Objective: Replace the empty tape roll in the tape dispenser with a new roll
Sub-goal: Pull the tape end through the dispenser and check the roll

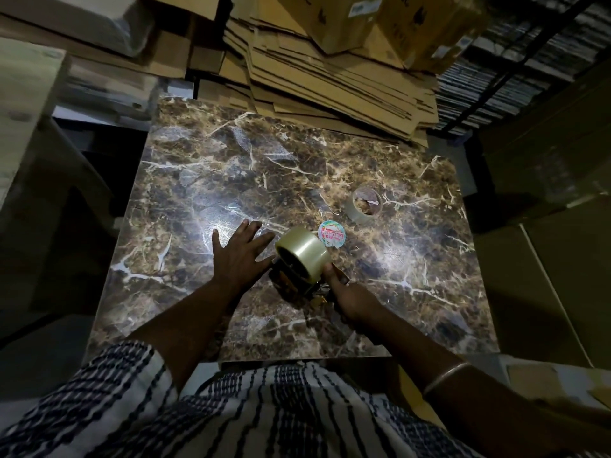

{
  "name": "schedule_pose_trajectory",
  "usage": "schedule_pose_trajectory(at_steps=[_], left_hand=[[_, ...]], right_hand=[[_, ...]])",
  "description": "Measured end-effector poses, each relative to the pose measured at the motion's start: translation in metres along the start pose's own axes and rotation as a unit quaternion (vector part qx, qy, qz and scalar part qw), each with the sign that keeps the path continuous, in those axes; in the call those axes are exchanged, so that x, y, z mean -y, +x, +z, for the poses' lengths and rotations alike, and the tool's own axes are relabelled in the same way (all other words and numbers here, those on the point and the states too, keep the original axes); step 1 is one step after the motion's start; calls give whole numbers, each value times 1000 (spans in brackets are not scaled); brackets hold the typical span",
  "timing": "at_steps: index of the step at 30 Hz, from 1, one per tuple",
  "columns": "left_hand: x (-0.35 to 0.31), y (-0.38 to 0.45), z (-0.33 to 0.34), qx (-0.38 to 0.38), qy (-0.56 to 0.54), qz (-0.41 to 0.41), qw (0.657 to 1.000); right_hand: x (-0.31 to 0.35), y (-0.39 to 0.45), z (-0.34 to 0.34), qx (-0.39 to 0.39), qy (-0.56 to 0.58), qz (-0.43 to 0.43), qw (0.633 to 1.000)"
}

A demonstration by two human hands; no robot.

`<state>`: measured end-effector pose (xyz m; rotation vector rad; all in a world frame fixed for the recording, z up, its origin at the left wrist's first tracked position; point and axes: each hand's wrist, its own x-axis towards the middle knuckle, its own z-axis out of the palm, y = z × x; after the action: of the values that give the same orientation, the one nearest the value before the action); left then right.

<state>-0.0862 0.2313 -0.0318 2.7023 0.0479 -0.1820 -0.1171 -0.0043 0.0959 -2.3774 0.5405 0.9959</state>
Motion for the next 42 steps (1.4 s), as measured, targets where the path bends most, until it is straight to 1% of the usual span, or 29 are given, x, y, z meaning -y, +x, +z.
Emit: schedule_pose_trajectory(at_steps=[10,16,19,22,25,26,28,29,30,31,34,36,39,42], left_hand=[[2,1,-1,9,30,-5,1000],[5,1,3,-1,41,6,999],[5,1,3,-5,43,4,999],[4,1,0,2,56,2,998],[6,1,2,-4,50,6,999],[6,1,3,-7,50,6,999],[6,1,4,-13,47,10,999],[6,1,5,-14,44,10,999],[6,0,5,-17,43,10,999],[6,1,6,-17,44,9,999],[5,0,6,-17,49,12,999],[5,0,5,-11,57,7,998],[4,0,3,-9,68,6,998],[4,-1,4,-15,76,11,997]], right_hand=[[11,-2,-11,4,-12,-12,1000],[6,2,-4,-22,1,-34,999],[7,-5,-5,-39,-27,-48,998],[4,-6,-8,-33,-64,-53,996],[-4,-6,-8,-1,-8,-61,998],[-8,-7,-7,25,27,-49,998],[-22,-8,-4,101,129,-20,986],[-27,-9,-5,120,166,-18,979],[-31,-8,-5,118,166,-28,979],[-33,-5,-4,100,146,-45,983],[-29,2,-1,24,10,-90,996],[-26,3,1,8,-40,-97,994],[-19,0,-1,-2,-48,-104,993],[-17,3,-4,-8,-55,-82,995]])
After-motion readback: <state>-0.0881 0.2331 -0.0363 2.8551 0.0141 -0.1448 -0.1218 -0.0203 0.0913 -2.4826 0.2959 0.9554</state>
